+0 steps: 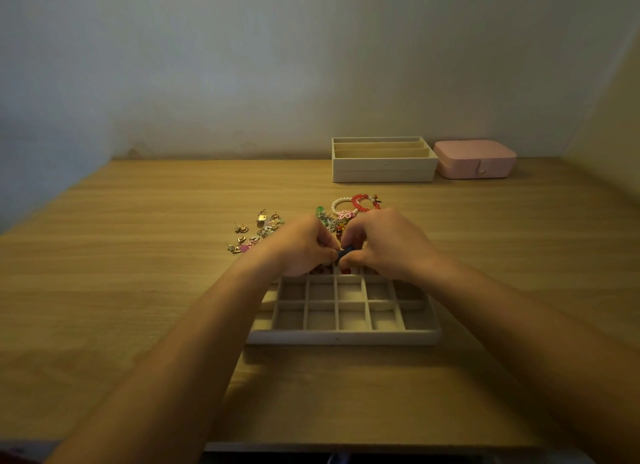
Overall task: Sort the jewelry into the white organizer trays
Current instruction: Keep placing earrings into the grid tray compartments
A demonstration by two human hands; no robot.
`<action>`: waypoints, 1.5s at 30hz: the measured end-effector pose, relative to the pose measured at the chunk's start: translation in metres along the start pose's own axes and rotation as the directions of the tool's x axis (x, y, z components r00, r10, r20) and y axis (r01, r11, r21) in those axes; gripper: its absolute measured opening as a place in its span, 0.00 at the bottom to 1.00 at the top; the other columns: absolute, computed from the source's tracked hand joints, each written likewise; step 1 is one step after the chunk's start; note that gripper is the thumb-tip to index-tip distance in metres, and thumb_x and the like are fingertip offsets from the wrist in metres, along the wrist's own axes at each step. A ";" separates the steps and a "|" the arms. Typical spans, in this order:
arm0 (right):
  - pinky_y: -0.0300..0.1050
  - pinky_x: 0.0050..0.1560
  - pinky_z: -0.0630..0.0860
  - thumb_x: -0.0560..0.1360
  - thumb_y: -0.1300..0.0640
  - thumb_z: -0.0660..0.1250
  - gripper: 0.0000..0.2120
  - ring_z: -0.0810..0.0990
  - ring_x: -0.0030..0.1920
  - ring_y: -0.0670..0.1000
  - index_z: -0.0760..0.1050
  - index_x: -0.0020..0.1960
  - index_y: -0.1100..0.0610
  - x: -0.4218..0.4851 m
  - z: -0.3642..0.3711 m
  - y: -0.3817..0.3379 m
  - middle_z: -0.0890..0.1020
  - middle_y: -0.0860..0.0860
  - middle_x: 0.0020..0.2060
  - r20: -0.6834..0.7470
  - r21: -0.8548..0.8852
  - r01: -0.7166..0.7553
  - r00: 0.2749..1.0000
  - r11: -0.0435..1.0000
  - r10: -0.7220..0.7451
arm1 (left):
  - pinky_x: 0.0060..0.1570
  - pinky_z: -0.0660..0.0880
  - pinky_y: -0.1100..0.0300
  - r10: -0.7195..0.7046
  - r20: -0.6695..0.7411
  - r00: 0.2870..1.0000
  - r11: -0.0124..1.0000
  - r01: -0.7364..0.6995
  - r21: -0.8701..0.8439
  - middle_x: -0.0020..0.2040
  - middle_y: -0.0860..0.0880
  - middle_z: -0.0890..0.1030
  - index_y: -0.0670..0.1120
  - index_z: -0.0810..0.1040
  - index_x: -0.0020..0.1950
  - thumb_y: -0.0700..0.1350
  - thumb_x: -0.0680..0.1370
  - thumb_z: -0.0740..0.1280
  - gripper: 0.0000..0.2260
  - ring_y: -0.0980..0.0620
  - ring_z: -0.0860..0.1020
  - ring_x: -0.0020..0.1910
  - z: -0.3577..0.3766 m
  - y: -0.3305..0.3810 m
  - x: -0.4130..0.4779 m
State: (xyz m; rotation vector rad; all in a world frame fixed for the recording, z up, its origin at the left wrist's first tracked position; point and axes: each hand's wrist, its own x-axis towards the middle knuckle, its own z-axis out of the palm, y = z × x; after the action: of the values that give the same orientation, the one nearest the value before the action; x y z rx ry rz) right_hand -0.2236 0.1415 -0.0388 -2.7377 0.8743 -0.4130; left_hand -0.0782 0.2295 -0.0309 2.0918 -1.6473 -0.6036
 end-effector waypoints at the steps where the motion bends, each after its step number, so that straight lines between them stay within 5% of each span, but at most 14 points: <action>1: 0.50 0.46 0.81 0.67 0.42 0.80 0.12 0.79 0.45 0.45 0.83 0.47 0.45 0.001 0.000 0.000 0.78 0.39 0.40 0.017 0.013 -0.006 1.000 1.000 0.006 | 0.38 0.73 0.62 0.002 0.002 1.000 1.000 -0.002 0.004 0.39 0.52 0.82 0.50 0.85 0.47 0.43 0.79 0.70 0.05 0.55 0.77 0.38 0.000 0.000 0.000; 7: 0.48 0.45 0.81 0.67 0.47 0.81 0.13 0.79 0.43 0.43 0.79 0.46 0.45 0.003 -0.002 0.001 0.79 0.40 0.40 0.080 0.081 -0.040 0.996 0.996 0.034 | 0.38 0.73 0.64 -0.003 -0.005 1.000 0.999 0.003 0.040 0.41 0.52 0.82 0.47 0.86 0.53 0.44 0.80 0.69 0.06 0.56 0.77 0.39 0.001 0.002 0.001; 12: 0.43 0.39 0.72 0.67 0.48 0.82 0.16 0.77 0.41 0.44 0.74 0.43 0.45 0.002 -0.004 0.000 0.78 0.41 0.39 0.101 0.068 -0.020 0.995 0.997 0.013 | 0.43 0.75 0.59 0.002 -0.022 1.000 0.994 0.001 0.110 0.45 0.47 0.85 0.48 0.86 0.55 0.44 0.79 0.70 0.07 0.49 0.81 0.43 0.002 0.004 0.001; 19: 0.52 0.49 0.81 0.64 0.43 0.82 0.15 0.78 0.49 0.46 0.78 0.42 0.46 0.001 -0.002 0.000 0.80 0.43 0.46 0.069 0.024 -0.091 0.994 0.996 0.089 | 0.49 0.80 0.54 0.012 -0.029 1.000 0.997 -0.009 0.081 0.45 0.49 0.85 0.49 0.86 0.53 0.43 0.79 0.69 0.07 0.51 0.81 0.45 0.003 0.004 0.001; 29: 0.40 0.37 0.72 0.67 0.49 0.82 0.12 0.76 0.39 0.43 0.84 0.46 0.52 0.001 -0.007 0.002 0.79 0.44 0.38 0.173 0.152 -0.133 0.979 0.979 0.107 | 0.51 0.81 0.54 0.026 -0.054 0.998 0.999 -0.024 0.042 0.45 0.51 0.85 0.48 0.86 0.54 0.44 0.78 0.70 0.07 0.54 0.81 0.45 0.005 0.004 -0.001; 34: 0.35 0.35 0.73 0.74 0.53 0.75 0.03 0.78 0.39 0.43 0.87 0.44 0.51 0.001 -0.015 0.006 0.82 0.43 0.36 0.197 0.224 -0.102 0.979 0.969 0.058 | 0.52 0.81 0.50 0.032 -0.064 0.997 0.999 -0.029 0.038 0.45 0.51 0.85 0.49 0.86 0.52 0.45 0.78 0.71 0.06 0.53 0.81 0.45 0.007 0.003 -0.002; 45: 0.32 0.33 0.68 0.77 0.58 0.71 0.06 0.77 0.38 0.42 0.82 0.43 0.49 -0.001 -0.007 0.006 0.80 0.43 0.38 0.134 0.182 -0.093 0.989 0.979 0.069 | 0.49 0.81 0.49 0.008 -0.125 0.992 1.000 -0.008 0.001 0.41 0.53 0.85 0.51 0.87 0.49 0.44 0.76 0.72 0.05 0.52 0.82 0.42 0.013 0.000 -0.002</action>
State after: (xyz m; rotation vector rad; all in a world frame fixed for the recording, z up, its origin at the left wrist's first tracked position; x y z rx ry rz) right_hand -0.2302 0.1365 -0.0346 -2.5158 0.8635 -0.2862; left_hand -0.0855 0.2310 -0.0412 2.0783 -1.5854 -0.4602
